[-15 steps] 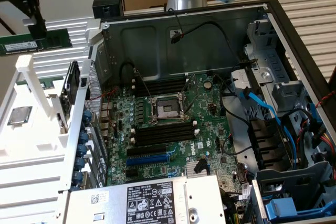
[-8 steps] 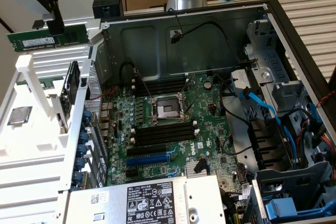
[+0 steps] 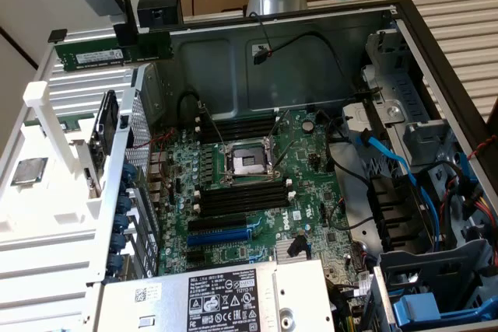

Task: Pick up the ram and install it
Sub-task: 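Pick up the ram and move it above insertion slot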

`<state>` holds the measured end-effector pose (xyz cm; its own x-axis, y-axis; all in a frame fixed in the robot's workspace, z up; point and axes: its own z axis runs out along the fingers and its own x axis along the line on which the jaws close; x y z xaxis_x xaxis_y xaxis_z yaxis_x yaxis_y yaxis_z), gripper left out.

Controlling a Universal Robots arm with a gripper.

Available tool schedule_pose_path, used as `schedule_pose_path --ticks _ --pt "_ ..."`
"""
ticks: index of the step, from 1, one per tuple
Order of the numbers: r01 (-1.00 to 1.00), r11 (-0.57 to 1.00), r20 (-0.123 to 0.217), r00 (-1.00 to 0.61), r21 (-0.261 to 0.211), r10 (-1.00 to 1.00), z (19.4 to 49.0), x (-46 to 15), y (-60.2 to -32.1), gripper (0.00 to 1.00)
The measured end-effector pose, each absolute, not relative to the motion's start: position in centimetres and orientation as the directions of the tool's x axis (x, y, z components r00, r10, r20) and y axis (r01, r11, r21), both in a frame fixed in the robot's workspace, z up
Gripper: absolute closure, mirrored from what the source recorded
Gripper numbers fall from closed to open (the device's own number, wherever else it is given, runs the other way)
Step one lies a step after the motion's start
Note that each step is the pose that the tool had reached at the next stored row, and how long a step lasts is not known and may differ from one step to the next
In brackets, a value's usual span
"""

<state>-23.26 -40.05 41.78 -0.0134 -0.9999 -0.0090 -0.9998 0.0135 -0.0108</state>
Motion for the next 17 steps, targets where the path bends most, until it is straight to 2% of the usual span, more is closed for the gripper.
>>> schedule_pose_path --ticks 17 --pt "-1.000 0.013 -0.009 -0.013 -0.011 -1.000 41.6 -14.6 -39.8 0.88"
